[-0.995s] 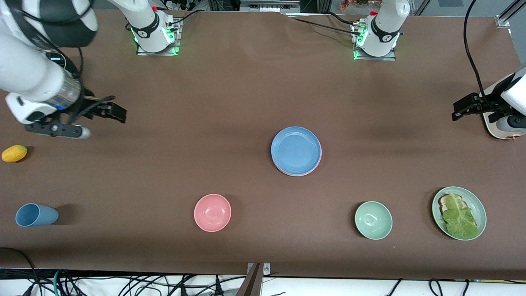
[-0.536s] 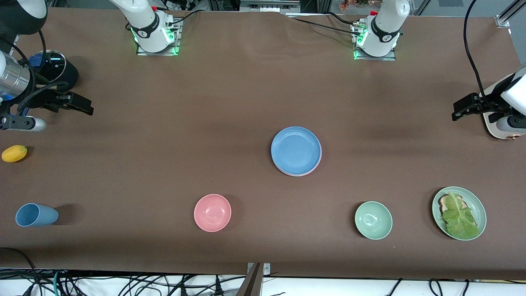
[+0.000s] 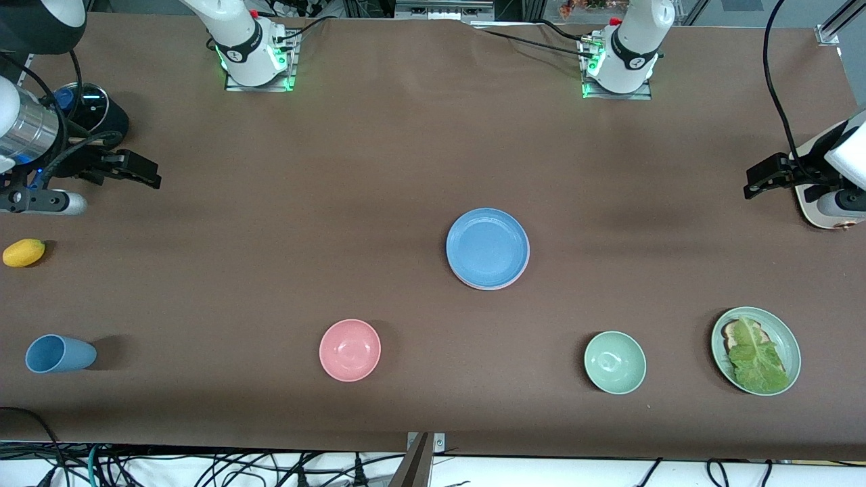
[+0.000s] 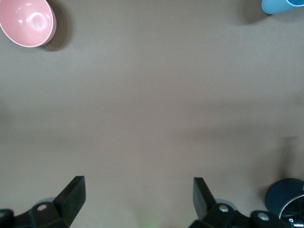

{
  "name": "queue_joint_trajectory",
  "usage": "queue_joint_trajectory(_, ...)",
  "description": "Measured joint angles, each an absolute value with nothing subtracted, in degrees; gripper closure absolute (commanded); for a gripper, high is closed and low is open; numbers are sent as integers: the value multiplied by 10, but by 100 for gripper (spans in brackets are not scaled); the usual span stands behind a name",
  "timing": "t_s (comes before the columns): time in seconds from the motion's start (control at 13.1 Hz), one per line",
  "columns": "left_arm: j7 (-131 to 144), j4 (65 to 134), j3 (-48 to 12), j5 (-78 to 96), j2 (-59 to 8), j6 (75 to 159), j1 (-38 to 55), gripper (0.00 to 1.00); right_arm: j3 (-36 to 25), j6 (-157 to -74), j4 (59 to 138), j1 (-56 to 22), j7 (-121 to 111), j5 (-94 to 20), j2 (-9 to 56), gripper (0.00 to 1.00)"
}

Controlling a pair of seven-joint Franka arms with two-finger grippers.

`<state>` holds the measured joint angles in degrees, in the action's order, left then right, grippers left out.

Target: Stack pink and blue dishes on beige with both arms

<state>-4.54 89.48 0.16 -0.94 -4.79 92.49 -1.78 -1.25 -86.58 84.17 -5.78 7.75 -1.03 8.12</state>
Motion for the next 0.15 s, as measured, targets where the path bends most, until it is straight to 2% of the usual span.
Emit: queue_joint_trajectory(0.15,-45,895,2,-9,-48,925,-18,0,-13,-865,839,-57,72,-10,81,0)
